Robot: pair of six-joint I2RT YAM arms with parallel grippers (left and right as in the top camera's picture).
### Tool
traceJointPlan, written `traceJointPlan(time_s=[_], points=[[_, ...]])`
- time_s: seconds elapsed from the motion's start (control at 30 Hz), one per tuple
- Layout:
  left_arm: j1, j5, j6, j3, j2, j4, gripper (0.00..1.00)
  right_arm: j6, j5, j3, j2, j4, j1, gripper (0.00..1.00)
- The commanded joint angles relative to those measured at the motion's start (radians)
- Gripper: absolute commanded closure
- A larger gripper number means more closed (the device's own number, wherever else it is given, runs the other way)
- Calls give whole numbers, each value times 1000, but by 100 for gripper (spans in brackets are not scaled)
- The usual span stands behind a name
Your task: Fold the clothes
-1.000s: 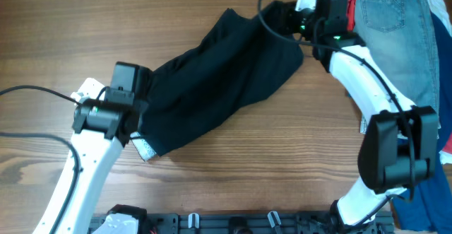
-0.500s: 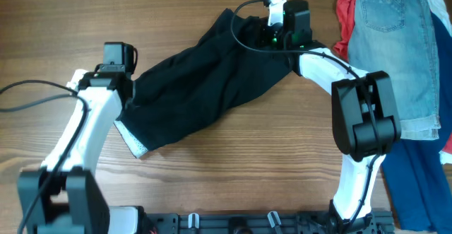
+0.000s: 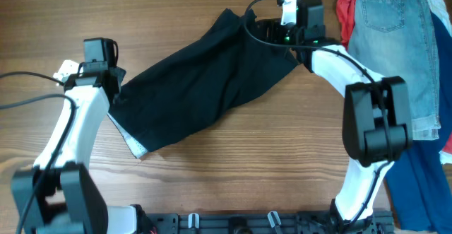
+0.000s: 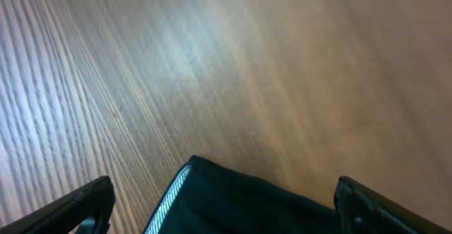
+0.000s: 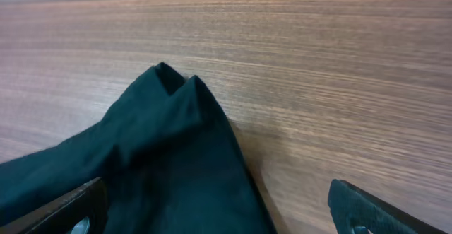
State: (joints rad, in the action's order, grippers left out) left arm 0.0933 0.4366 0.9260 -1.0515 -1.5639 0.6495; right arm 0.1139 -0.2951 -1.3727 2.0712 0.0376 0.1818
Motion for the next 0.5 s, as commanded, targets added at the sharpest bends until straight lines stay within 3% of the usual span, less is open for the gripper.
traceJointPlan(time_s=[0.0, 0.13, 0.27, 0.47], points=[[2, -42, -60, -9, 148, -1, 0, -100, -42, -18, -42, -63, 18, 1], [2, -155, -142, -9, 275, 11, 0, -74, 45, -18, -13, -226, 15, 2], [2, -164, -142, -9, 281, 66, 0, 51, 47, -18, -13, -352, -32, 2], [2, -164, -142, -9, 274, 88, 0, 72, -28, -17, -6, -450, -75, 4]])
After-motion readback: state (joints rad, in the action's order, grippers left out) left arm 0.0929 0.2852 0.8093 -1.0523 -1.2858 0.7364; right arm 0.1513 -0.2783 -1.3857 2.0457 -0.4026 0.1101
